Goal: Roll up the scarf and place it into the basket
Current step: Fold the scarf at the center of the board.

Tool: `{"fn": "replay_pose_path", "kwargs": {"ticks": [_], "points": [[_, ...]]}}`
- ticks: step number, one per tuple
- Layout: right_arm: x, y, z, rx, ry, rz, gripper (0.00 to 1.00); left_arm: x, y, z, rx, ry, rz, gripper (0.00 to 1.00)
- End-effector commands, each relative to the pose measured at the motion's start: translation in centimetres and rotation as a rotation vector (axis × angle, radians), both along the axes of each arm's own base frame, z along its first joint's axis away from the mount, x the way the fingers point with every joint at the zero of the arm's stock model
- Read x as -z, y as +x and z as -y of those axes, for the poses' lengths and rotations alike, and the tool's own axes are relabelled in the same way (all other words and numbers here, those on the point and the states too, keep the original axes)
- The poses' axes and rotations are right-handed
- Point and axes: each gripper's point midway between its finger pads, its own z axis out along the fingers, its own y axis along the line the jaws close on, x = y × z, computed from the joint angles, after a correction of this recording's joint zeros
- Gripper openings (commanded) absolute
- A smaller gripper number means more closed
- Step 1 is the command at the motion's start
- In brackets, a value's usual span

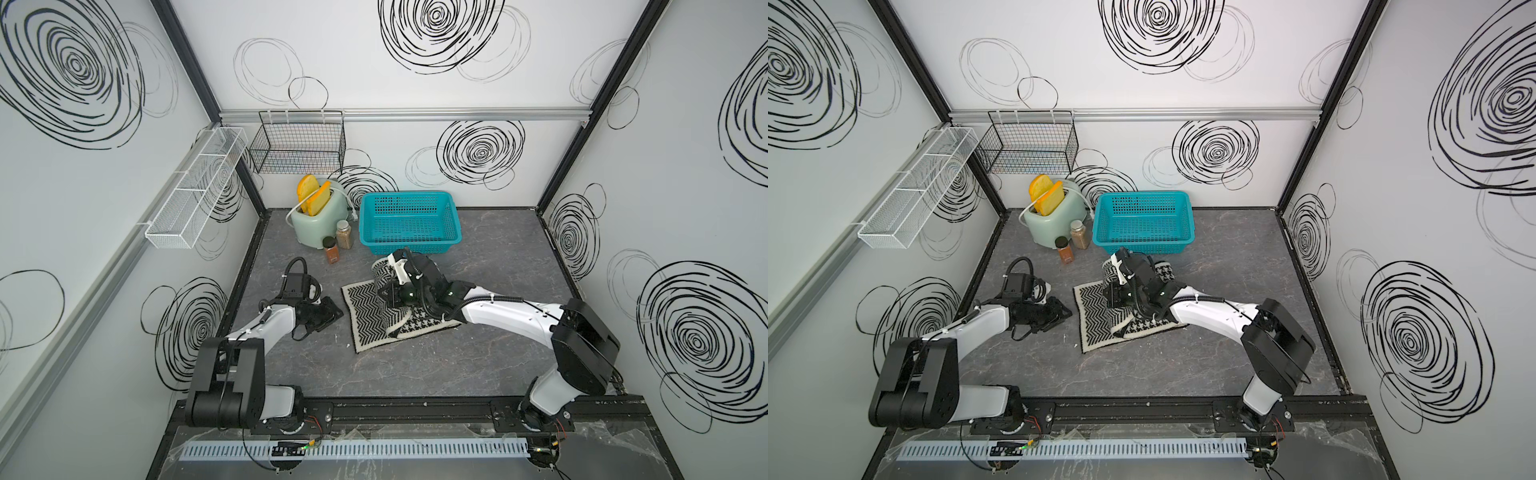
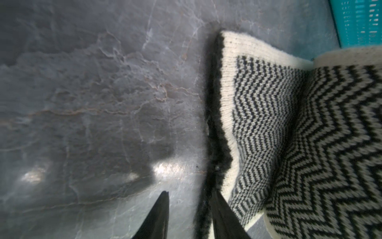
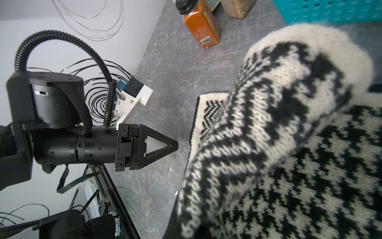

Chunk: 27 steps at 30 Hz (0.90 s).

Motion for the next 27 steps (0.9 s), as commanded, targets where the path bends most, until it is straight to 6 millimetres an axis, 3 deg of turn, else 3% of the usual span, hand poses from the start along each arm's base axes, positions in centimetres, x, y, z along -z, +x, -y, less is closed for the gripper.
{"fn": "replay_pose_path", "kwargs": {"ticks": [1, 5, 8, 15, 19, 21, 23, 25, 27], "points": [[1.1, -0.4, -1.3, -0.044, -0.002, -0.023, 0.0, -0.3, -0.1, -0.6, -0.017, 0.016, 0.009, 0.39], [2.3, -0.8, -2.2, -0.079, -0.008, -0.053, 0.0, -1.0, 0.4, -1.3, -0.034, 0.039, 0.031, 0.4], [2.8, -1.2, -2.8, -0.108, 0.02, -0.069, 0.11, -2.3, 1.1, -2.1, -0.061, 0.05, 0.064, 0.42], [1.6, -3.0, -5.3, -0.261, 0.151, -0.092, 0.4, -6.3, 2.4, -3.6, -0.114, 0.089, 0.164, 0.47], [0.6, -4.0, -5.4, -0.323, 0.191, -0.093, 0.51, -8.4, 2.9, -3.7, -0.101, 0.106, 0.213, 0.51], [-0.6, -4.1, -4.7, -0.327, 0.224, -0.069, 0.56, -9.6, 3.0, -3.8, -0.086, 0.125, 0.238, 0.51], [-0.3, -3.4, -3.2, -0.278, 0.172, -0.078, 0.58, -10.7, 3.1, -3.4, -0.061, 0.142, 0.26, 0.52], [0.9, -2.2, -0.2, -0.194, 0.092, -0.099, 0.59, -11.6, 3.0, -1.8, -0.007, 0.125, 0.279, 0.52], [2.5, -0.7, 4.4, -0.086, 0.021, -0.154, 0.59, -12.1, 3.0, 0.7, 0.045, 0.076, 0.297, 0.52]]}}
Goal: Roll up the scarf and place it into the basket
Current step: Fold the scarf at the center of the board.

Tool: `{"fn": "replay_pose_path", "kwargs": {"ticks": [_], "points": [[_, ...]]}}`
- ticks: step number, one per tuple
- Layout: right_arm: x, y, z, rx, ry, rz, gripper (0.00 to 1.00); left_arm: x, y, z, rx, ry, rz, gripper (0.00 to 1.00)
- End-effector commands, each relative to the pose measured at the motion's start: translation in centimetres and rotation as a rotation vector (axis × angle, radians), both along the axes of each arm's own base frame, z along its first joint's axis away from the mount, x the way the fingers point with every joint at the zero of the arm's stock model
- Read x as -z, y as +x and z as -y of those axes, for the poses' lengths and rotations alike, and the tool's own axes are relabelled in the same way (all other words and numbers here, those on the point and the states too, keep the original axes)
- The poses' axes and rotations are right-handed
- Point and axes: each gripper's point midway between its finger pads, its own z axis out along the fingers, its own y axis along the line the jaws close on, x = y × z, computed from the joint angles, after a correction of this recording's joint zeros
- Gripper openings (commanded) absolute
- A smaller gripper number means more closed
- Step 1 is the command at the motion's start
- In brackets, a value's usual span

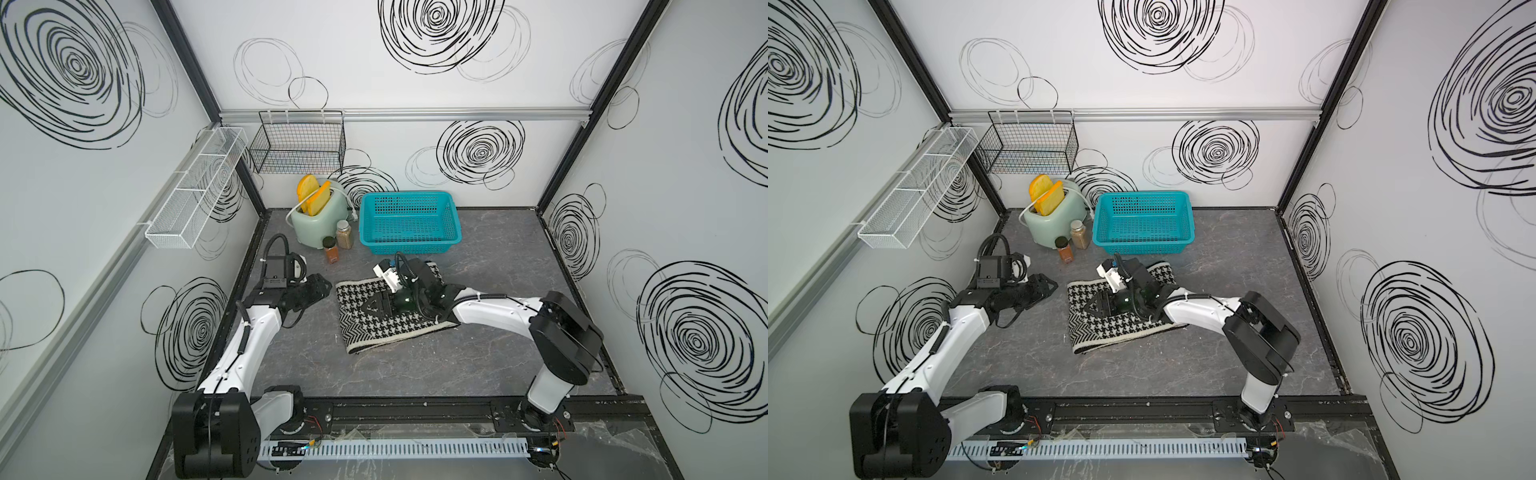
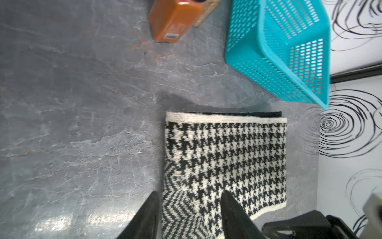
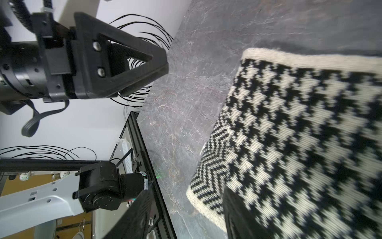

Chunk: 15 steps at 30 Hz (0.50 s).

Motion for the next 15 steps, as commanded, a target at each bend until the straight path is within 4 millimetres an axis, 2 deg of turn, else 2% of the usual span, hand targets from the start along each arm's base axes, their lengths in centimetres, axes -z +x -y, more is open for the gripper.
{"fn": "replay_pose_path", "kwargs": {"ticks": [1, 3, 5, 7, 9, 15], "points": [[2.1, 2.3, 7.3, 0.162, -0.122, -0.07, 0.59, -1.0, -0.4, 3.7, 0.102, -0.041, 0.023, 0.51], [2.2, 3.5, 11.2, 0.257, -0.12, -0.064, 0.59, -0.9, -0.6, 6.8, 0.149, -0.108, 0.039, 0.5], [2.2, 4.3, 13.7, 0.323, -0.1, -0.068, 0.59, 0.2, -1.3, 9.7, 0.2, -0.157, 0.016, 0.48], [2.6, 4.9, 15.2, 0.342, -0.085, -0.085, 0.6, 1.9, -2.5, 11.8, 0.241, -0.174, -0.029, 0.47], [3.4, 5.2, 15.7, 0.316, -0.089, -0.098, 0.6, 3.7, -3.9, 12.6, 0.244, -0.171, -0.069, 0.46], [5.9, 3.9, 14.9, 0.199, -0.05, -0.182, 0.58, 9.0, -7.5, 11.8, 0.2, -0.192, -0.207, 0.42]]}}
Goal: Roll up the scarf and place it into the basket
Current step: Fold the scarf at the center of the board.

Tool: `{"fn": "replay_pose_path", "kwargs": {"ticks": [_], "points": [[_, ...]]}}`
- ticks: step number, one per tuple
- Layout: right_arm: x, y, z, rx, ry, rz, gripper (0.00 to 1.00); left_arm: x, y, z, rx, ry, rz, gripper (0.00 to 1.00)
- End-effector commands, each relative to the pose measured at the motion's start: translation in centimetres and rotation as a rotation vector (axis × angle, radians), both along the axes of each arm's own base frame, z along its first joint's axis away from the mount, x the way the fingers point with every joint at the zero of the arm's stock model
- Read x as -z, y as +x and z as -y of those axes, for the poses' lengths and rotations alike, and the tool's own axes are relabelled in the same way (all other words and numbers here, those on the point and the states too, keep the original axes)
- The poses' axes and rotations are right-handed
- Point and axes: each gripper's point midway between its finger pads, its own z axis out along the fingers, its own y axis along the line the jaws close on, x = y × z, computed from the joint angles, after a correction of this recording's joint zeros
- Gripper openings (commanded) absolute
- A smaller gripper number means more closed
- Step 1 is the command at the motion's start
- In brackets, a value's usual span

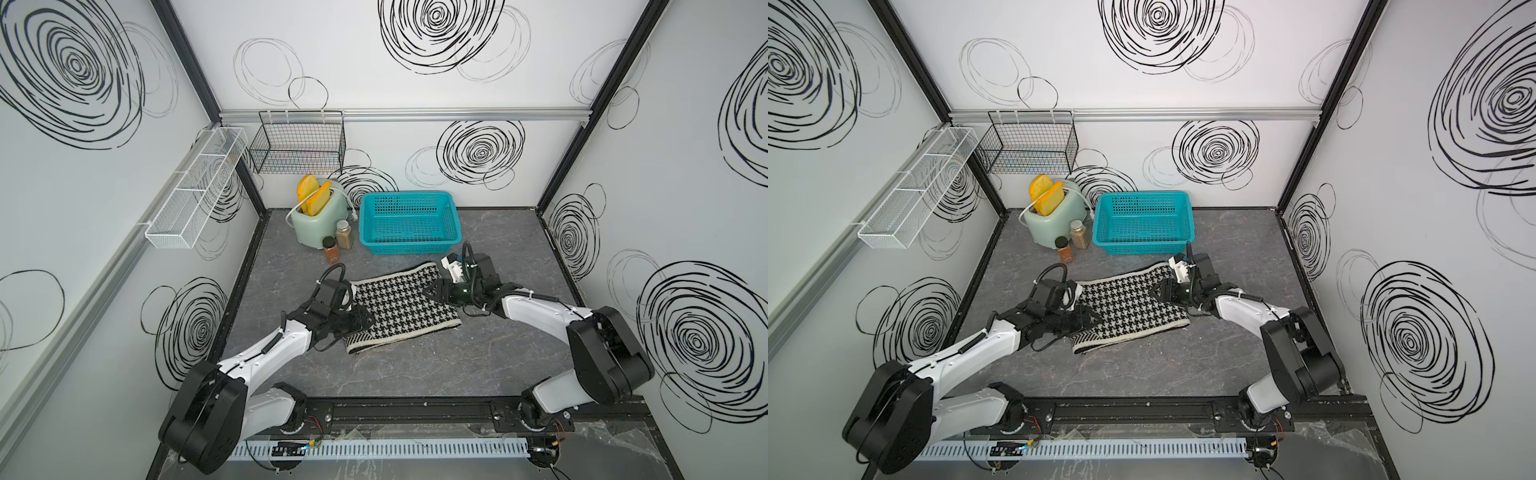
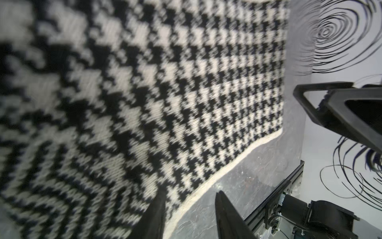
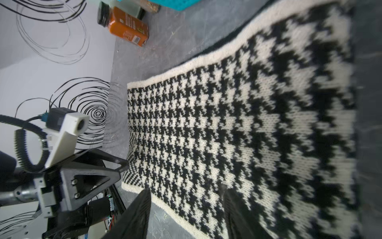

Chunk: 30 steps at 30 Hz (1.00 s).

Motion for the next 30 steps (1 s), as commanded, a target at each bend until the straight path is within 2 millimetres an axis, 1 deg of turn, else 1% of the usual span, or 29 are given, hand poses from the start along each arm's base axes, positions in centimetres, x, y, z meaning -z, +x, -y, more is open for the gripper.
{"fn": "replay_pose_path", "kwargs": {"ticks": [1, 4, 6, 9, 11, 12, 13, 14, 15, 17, 18, 20, 21, 23, 24, 25, 27, 28, 30], "points": [[0.9, -1.8, -0.3, -0.079, 0.047, -0.033, 0.58, 1.4, -0.3, -0.1, -0.062, -0.042, -0.042, 0.41], [3.4, -2.7, 1.3, -0.035, 0.02, -0.096, 0.59, 3.2, -1.6, -1.0, -0.083, 0.001, -0.09, 0.4], [5.4, -3.2, 3.0, 0.025, -0.006, -0.169, 0.59, 4.3, -2.4, -1.9, -0.093, 0.035, -0.121, 0.4], [7.1, -4.0, 5.2, 0.094, -0.038, -0.242, 0.59, 5.4, -3.3, -2.8, -0.11, 0.058, -0.155, 0.4], [7.9, -4.8, 6.2, 0.115, -0.064, -0.281, 0.59, 5.3, -3.2, -3.2, -0.12, 0.067, -0.156, 0.4], [7.9, -5.2, 6.3, 0.115, -0.065, -0.293, 0.58, 4.9, -2.9, -3.4, -0.118, 0.073, -0.148, 0.4], [7.7, -5.3, 6.4, 0.116, -0.065, -0.303, 0.58, 4.1, -2.4, -3.5, -0.111, 0.083, -0.13, 0.4], [6.9, -5.2, 6.3, 0.111, -0.065, -0.298, 0.58, 2.8, -1.4, -3.5, -0.098, 0.093, -0.1, 0.41], [5.8, -4.9, 6.1, 0.102, -0.064, -0.279, 0.58, 1.5, -0.7, -3.5, -0.083, 0.107, -0.071, 0.42], [2.4, -3.5, 6.0, 0.099, -0.085, -0.194, 0.6, -1.8, 1.5, -2.9, -0.054, 0.119, 0.011, 0.42], [0.9, -2.7, 6.2, 0.112, -0.096, -0.15, 0.62, -3.2, 2.5, -2.2, -0.034, 0.103, 0.04, 0.42], [-0.5, -1.3, 7.4, 0.156, -0.135, -0.093, 0.65, -5.1, 4.3, -0.2, 0.013, 0.071, 0.084, 0.42], [-0.6, -0.4, 8.1, 0.174, -0.159, -0.065, 0.66, -5.8, 5.1, 1.1, 0.046, 0.067, 0.109, 0.42], [-0.1, 1.1, 9.1, 0.19, -0.169, -0.053, 0.67, -6.6, 6.3, 3.9, 0.094, 0.054, 0.143, 0.42], [0.1, 1.8, 9.2, 0.18, -0.157, -0.047, 0.67, -6.9, 7.0, 5.5, 0.113, 0.03, 0.153, 0.42], [0.4, 2.6, 9.2, 0.17, -0.154, -0.039, 0.67, -7.1, 7.4, 6.9, 0.128, 0.005, 0.159, 0.42], [1.7, 3.8, 8.8, 0.136, -0.169, -0.034, 0.67, -6.8, 8.5, 9.7, 0.149, -0.036, 0.16, 0.41], [2.0, 4.2, 8.4, 0.113, -0.151, -0.03, 0.67, -6.4, 8.9, 10.7, 0.157, -0.044, 0.158, 0.41], [2.3, 5.0, 7.7, 0.093, -0.117, -0.012, 0.66, -5.1, 9.7, 12.1, 0.17, -0.047, 0.135, 0.41]]}}
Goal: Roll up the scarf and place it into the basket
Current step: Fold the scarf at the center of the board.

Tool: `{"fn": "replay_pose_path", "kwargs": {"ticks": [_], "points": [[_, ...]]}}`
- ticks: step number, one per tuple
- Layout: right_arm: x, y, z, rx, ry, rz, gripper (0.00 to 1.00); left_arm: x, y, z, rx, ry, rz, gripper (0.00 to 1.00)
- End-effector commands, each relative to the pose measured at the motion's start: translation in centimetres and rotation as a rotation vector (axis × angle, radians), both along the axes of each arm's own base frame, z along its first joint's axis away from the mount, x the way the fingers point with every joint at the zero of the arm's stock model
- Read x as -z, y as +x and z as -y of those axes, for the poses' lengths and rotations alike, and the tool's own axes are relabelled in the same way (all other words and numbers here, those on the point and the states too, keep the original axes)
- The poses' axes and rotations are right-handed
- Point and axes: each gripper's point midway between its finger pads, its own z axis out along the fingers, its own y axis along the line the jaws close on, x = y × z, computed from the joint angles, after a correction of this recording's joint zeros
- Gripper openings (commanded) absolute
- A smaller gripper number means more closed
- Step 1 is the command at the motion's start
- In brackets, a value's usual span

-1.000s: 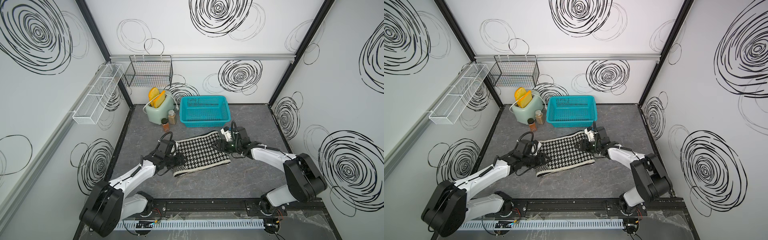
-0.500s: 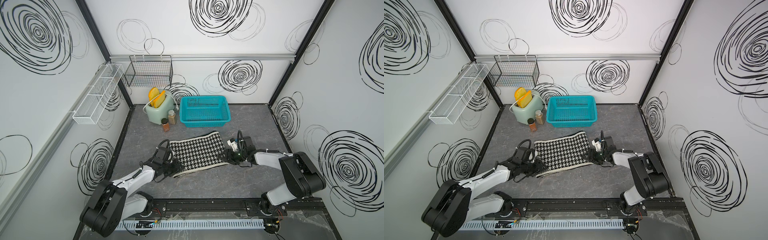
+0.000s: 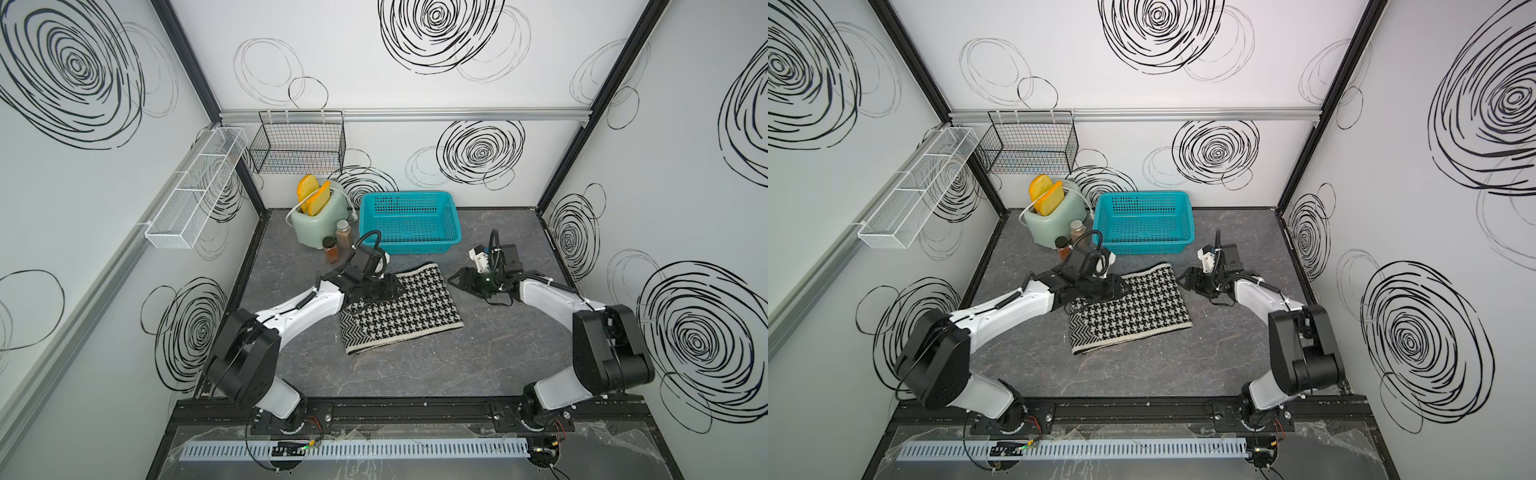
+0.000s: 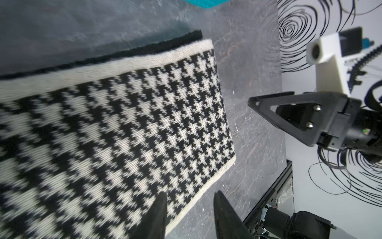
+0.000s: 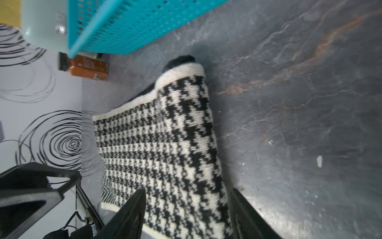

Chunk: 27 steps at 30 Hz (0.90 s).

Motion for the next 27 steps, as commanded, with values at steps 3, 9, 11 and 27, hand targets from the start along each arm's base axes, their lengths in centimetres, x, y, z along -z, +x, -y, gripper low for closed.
{"fn": "replay_pose_path", "kwargs": {"ticks": [3, 9, 11, 27], "points": [[2.0, 0.7, -1.6, -0.091, 0.015, 0.005, 0.67, 2.7, 1.6, 2.5, 0.003, -0.028, -0.042, 0.41], [3.9, -0.2, -2.1, -0.115, 0.003, -0.035, 0.66, 7.6, 0.0, 1.3, 0.005, 0.016, -0.136, 0.41], [4.7, -1.1, -2.2, -0.123, 0.004, -0.057, 0.65, 8.9, -0.6, 0.2, -0.01, 0.03, -0.159, 0.41], [3.2, -10.2, -3.7, -0.129, 0.121, -0.165, 0.42, 10.7, -1.2, -4.1, 0.068, 0.176, -0.133, 0.42]]}}
